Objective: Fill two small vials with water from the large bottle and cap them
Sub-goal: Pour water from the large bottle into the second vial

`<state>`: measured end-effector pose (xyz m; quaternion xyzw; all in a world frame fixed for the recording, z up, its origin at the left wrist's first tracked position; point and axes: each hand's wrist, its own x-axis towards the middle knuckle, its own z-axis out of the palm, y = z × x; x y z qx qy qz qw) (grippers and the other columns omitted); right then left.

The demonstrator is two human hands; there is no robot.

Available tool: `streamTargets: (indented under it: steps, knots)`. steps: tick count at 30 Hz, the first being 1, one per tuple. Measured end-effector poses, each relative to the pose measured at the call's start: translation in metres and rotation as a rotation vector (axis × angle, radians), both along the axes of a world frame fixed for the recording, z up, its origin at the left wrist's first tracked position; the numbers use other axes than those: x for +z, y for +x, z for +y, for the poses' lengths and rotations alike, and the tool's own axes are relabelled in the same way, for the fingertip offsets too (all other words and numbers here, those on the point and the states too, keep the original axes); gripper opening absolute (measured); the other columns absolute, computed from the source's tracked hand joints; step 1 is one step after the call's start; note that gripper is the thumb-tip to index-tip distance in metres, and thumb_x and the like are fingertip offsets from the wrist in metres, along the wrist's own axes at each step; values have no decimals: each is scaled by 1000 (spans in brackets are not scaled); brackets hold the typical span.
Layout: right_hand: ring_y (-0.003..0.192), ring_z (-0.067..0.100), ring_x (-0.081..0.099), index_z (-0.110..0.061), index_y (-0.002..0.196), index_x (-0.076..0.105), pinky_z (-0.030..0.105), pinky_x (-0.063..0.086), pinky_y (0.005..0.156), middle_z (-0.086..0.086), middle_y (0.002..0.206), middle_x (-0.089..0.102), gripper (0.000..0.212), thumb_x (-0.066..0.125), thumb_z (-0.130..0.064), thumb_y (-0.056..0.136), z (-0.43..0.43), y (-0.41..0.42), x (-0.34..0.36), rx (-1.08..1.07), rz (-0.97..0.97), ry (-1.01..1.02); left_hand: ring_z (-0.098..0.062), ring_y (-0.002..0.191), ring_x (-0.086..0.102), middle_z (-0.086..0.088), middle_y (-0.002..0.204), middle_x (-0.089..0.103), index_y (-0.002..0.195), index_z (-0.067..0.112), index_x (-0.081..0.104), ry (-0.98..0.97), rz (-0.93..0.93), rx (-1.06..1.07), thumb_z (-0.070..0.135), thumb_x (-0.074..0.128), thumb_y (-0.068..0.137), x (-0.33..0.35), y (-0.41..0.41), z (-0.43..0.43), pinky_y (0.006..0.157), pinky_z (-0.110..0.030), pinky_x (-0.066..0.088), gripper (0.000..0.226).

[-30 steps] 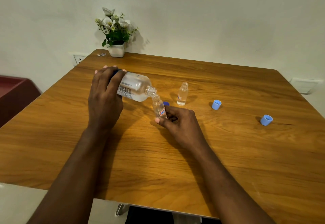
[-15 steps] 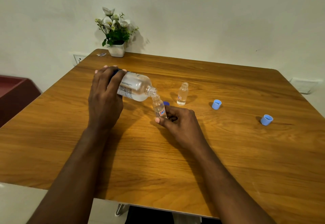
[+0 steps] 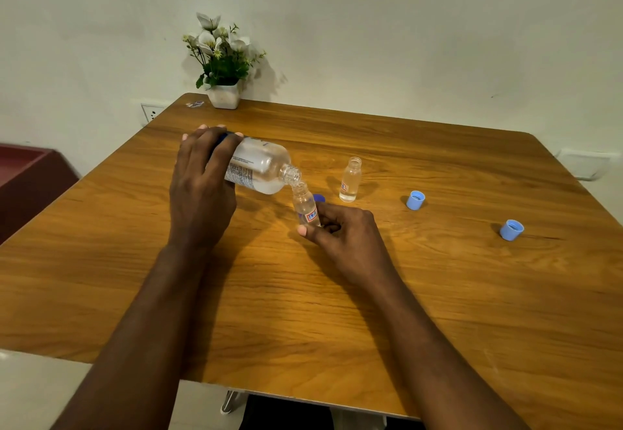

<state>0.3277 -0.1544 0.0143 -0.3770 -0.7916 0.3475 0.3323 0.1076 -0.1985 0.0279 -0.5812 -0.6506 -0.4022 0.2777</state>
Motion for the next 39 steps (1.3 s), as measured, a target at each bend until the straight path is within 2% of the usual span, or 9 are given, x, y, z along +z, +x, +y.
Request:
streamTargets:
  steps: [3,10,39]
  knots:
    - [79,21,68,-21,102,75,49,53,75,2,84,75,23,72,-35,84,0,0,0,3,8,-7,-38,130,43,-22,130,53,128,1,54,-4,1,0,-13,59,81,1,1,0,112,-52,30,49]
    - [79,20,68,-22,102,75,49,53,75,1,84,75,26,71,-37,83,0,0,-1,8,17,-12,-37,130,43,-22,131,53,128,2,54,-7,0,2,-14,60,81,1,1,-1,112,-52,30,50]
    - [82,20,69,-21,101,76,49,53,77,1,86,75,22,73,-33,83,-1,0,0,-2,10,-19,-37,131,42,-21,131,53,128,1,54,-27,-8,1,-13,60,81,1,2,-1,111,-53,30,50]
